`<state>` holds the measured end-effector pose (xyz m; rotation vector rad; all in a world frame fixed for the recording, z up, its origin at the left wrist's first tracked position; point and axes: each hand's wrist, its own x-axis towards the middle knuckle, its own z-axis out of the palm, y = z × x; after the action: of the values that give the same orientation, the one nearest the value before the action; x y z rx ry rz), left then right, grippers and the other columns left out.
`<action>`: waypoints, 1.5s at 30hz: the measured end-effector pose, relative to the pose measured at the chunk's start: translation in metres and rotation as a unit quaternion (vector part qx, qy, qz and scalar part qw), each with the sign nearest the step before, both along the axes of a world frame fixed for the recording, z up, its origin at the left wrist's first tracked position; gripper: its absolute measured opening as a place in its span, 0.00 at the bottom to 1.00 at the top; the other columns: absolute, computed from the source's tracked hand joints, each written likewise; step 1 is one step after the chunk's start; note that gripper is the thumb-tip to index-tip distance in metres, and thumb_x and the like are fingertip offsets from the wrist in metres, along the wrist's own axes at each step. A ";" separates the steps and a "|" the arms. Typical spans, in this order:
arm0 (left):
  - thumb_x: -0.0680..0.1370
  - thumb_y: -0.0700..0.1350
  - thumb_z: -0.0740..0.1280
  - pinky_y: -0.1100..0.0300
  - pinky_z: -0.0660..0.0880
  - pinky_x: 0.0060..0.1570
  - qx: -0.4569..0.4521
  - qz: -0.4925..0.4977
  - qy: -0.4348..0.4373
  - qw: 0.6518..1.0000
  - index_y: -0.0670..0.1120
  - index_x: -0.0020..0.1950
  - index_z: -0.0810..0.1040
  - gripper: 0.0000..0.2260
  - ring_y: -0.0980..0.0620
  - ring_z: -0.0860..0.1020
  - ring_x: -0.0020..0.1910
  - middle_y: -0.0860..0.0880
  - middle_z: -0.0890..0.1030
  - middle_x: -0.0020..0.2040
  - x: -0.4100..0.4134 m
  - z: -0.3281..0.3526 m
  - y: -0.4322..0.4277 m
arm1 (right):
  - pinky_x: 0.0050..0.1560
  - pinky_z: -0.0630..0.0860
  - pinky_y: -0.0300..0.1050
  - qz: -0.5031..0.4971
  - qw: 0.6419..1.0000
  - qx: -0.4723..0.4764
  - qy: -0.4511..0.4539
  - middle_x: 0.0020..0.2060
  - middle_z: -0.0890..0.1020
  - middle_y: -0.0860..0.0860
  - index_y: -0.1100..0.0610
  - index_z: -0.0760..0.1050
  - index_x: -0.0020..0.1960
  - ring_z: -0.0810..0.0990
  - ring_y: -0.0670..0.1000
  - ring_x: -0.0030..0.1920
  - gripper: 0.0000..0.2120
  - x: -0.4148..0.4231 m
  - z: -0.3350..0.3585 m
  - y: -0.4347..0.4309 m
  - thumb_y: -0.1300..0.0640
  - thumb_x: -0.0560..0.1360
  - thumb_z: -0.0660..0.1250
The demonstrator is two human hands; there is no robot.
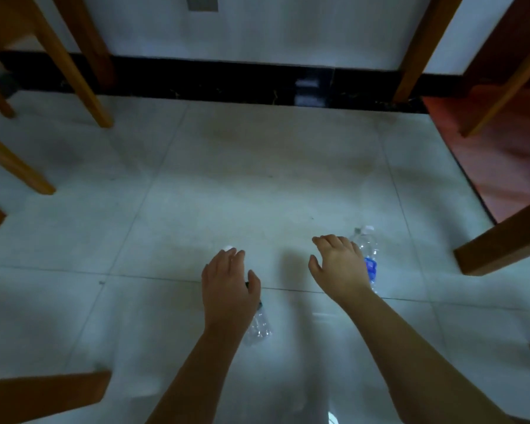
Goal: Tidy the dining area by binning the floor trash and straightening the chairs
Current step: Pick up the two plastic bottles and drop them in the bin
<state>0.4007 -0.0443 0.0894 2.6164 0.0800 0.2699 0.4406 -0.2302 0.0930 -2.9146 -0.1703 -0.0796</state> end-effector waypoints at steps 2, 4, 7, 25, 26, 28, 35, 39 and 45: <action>0.69 0.48 0.56 0.45 0.74 0.53 -0.006 0.008 0.018 1.000 0.38 0.52 0.79 0.21 0.39 0.79 0.52 0.39 0.81 0.52 0.000 -0.023 -0.004 | 0.57 0.68 0.56 -0.017 1.000 0.008 -0.019 0.55 0.79 0.60 0.63 0.74 0.59 0.75 0.62 0.55 0.17 0.001 -0.017 -0.009 0.57 0.72 0.65; 0.67 0.47 0.56 0.46 0.75 0.51 -0.009 0.011 0.032 0.999 0.37 0.50 0.79 0.20 0.38 0.79 0.50 0.39 0.81 0.49 -0.004 -0.045 -0.011 | 0.58 0.68 0.58 -0.034 0.999 0.009 -0.035 0.56 0.78 0.61 0.63 0.74 0.60 0.75 0.63 0.56 0.18 -0.001 -0.033 -0.020 0.58 0.72 0.67; 0.67 0.48 0.57 0.46 0.75 0.50 -0.002 0.014 0.030 0.999 0.37 0.50 0.79 0.20 0.38 0.79 0.50 0.38 0.81 0.49 -0.012 -0.069 -0.019 | 0.59 0.67 0.59 -0.081 0.996 0.014 -0.043 0.59 0.77 0.60 0.62 0.73 0.61 0.73 0.63 0.59 0.19 -0.008 -0.057 -0.034 0.57 0.71 0.68; 0.63 0.44 0.76 0.43 0.74 0.50 0.004 0.058 0.098 0.993 0.36 0.61 0.73 0.29 0.32 0.74 0.55 0.32 0.74 0.59 -0.049 -0.136 -0.029 | 0.48 0.74 0.58 -0.225 0.965 0.134 -0.010 0.66 0.69 0.62 0.60 0.72 0.63 0.68 0.66 0.61 0.26 -0.053 -0.134 -0.067 0.58 0.67 0.72; 0.63 0.44 0.77 0.42 0.74 0.49 0.002 0.059 0.097 0.994 0.36 0.61 0.73 0.30 0.32 0.74 0.55 0.32 0.74 0.59 -0.050 -0.137 -0.029 | 0.49 0.73 0.58 -0.228 0.964 0.137 -0.006 0.68 0.67 0.61 0.60 0.71 0.64 0.67 0.65 0.63 0.26 -0.054 -0.137 -0.067 0.57 0.68 0.71; 0.61 0.43 0.78 0.42 0.75 0.47 -0.002 0.064 0.089 0.994 0.36 0.60 0.74 0.30 0.31 0.74 0.53 0.31 0.73 0.59 -0.050 -0.140 -0.030 | 0.52 0.72 0.57 -0.238 0.961 0.144 0.003 0.70 0.63 0.59 0.58 0.68 0.66 0.64 0.63 0.65 0.27 -0.056 -0.140 -0.070 0.56 0.69 0.70; 0.62 0.41 0.77 0.42 0.75 0.46 -0.025 0.083 0.070 0.994 0.36 0.60 0.73 0.29 0.30 0.72 0.54 0.32 0.72 0.60 -0.048 -0.146 -0.033 | 0.58 0.68 0.55 -0.286 0.935 0.208 0.005 0.70 0.59 0.61 0.55 0.64 0.69 0.63 0.64 0.65 0.29 -0.059 -0.147 -0.076 0.58 0.71 0.70; 0.63 0.39 0.76 0.47 0.71 0.53 -0.061 0.081 0.039 0.994 0.38 0.62 0.73 0.29 0.33 0.70 0.59 0.35 0.71 0.64 -0.049 -0.145 -0.031 | 0.58 0.68 0.54 -0.283 0.933 0.223 0.000 0.69 0.60 0.62 0.55 0.64 0.70 0.65 0.63 0.64 0.29 -0.060 -0.150 -0.076 0.57 0.71 0.70; 0.65 0.38 0.72 0.61 0.60 0.61 -0.099 0.059 0.029 0.993 0.41 0.65 0.70 0.29 0.41 0.68 0.64 0.42 0.71 0.67 -0.052 -0.148 -0.024 | 0.54 0.71 0.58 -0.214 0.953 0.215 -0.012 0.64 0.65 0.68 0.60 0.70 0.64 0.68 0.69 0.57 0.29 -0.064 -0.153 -0.067 0.65 0.64 0.73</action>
<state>0.3487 -0.0681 -0.0586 2.4251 0.2685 0.2153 0.3769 -0.2976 -0.0604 -2.4622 0.4271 -0.1946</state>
